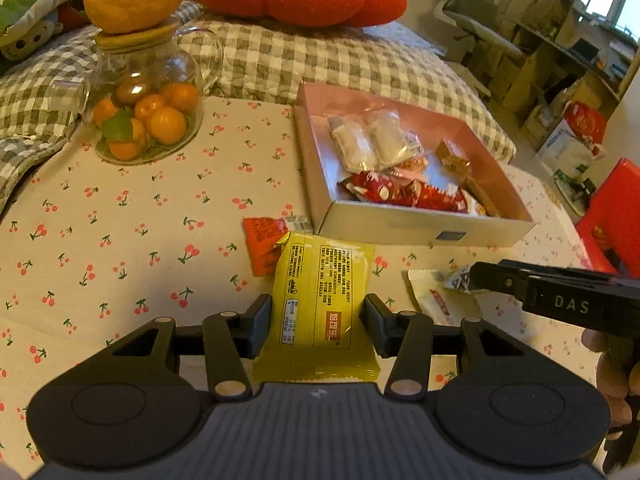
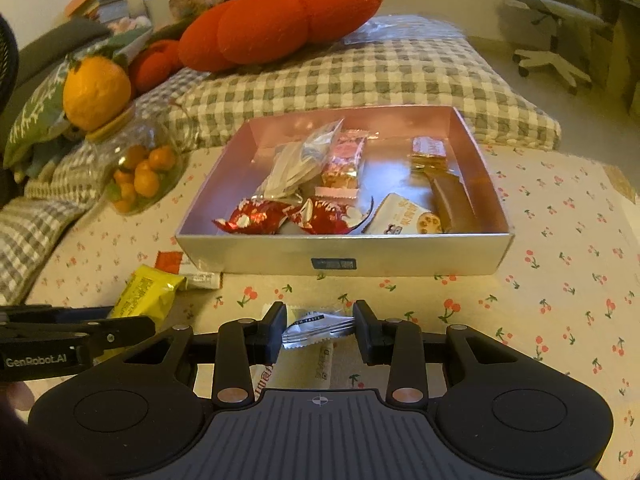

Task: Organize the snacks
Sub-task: 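Lift the yellow pack and silver wrapper and carry them over the silver box, then lower both snacks into the silver box and open both tools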

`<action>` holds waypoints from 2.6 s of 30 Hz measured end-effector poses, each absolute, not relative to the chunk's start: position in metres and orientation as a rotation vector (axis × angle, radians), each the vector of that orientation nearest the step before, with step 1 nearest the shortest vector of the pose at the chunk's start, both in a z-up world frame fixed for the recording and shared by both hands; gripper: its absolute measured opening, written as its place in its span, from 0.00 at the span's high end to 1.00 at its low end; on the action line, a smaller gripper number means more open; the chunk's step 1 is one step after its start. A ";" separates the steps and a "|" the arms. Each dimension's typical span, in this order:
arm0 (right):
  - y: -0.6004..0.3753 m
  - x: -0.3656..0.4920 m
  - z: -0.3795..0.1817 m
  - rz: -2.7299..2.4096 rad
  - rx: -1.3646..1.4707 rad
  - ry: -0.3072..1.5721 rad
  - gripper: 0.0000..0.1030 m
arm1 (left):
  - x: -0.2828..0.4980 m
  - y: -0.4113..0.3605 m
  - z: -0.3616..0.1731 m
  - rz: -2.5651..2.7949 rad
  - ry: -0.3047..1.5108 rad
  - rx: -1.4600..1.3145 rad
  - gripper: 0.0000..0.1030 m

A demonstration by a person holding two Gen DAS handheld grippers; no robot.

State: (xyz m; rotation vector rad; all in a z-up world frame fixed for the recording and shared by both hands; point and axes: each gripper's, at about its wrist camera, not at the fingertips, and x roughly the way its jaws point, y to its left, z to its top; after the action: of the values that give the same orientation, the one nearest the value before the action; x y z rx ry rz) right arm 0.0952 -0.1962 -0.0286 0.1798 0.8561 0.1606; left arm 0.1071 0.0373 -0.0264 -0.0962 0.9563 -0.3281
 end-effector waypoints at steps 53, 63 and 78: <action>-0.336 0.173 -0.048 0.040 0.769 0.737 0.59 | 0.239 -0.124 -0.019 -0.331 0.912 -0.075 0.56; -0.343 0.172 -0.045 0.032 0.790 0.724 0.56 | 0.246 -0.144 -0.023 -0.306 0.890 -0.040 0.54; -0.341 0.164 -0.037 0.033 0.775 0.717 0.49 | 0.229 -0.126 -0.011 -0.290 0.889 -0.022 0.45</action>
State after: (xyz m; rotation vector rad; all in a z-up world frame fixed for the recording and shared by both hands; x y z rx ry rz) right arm 0.1643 -0.3412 -0.0369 0.7749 0.7166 0.0330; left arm 0.2287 -0.1264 -0.0110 -0.0224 0.8891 -0.2901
